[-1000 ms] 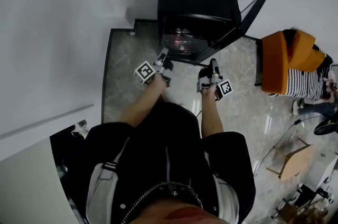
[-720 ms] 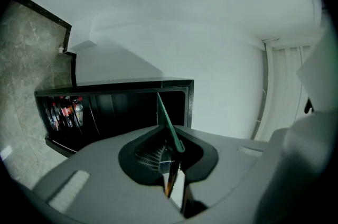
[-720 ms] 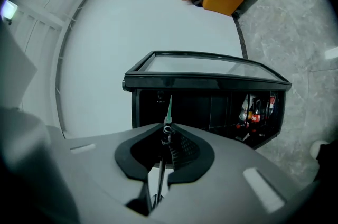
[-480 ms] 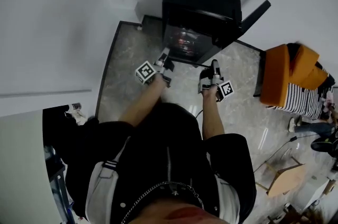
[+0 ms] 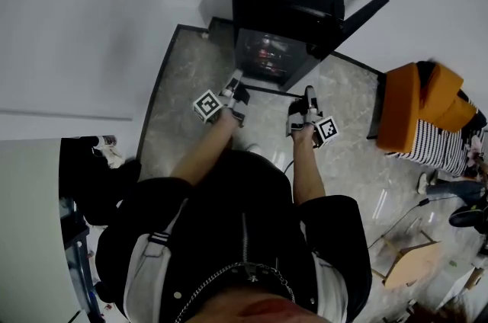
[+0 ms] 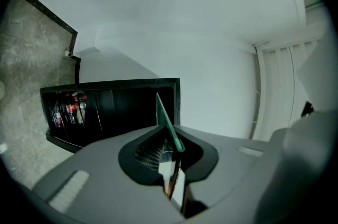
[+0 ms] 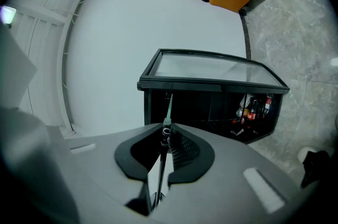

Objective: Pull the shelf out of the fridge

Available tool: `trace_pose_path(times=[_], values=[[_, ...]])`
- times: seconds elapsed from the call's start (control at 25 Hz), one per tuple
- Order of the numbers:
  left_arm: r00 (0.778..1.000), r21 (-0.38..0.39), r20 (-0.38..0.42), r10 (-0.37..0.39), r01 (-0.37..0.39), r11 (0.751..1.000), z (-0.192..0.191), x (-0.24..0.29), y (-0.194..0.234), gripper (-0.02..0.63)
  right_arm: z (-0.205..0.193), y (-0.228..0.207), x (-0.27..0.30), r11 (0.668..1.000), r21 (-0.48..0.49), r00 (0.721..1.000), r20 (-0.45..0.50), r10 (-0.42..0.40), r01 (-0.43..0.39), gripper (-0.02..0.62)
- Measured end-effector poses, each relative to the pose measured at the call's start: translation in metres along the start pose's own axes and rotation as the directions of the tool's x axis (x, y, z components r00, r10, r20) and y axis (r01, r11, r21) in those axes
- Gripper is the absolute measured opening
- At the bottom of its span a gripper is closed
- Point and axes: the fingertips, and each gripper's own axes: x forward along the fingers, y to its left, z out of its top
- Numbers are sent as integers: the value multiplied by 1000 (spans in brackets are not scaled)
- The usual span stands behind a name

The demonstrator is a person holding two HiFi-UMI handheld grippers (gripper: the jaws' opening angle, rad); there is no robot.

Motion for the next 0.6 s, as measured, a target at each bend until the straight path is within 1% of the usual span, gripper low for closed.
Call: trace_pose_path(times=[0.08, 0.36, 0.48, 0.6], values=[[1000, -24, 10, -1, 1, 1000, -5, -7, -4, 31, -1, 0, -8, 1000, -7, 1000, -8, -2, 2, 23], [1000, -17, 8, -7, 7, 1000, -22, -41, -2, 31, -9, -9, -46, 1000, 4, 1000, -20, -8, 8, 23], [1000, -26, 15, -1, 1, 1000, -26, -49, 1, 31, -11, -12, -53, 1000, -2, 1000, -22, -7, 7, 21], [1000, -12, 14, 0, 0, 1000, -30, -57, 6, 31, -11, -13, -62, 1000, 4, 1000, -21, -8, 8, 23]])
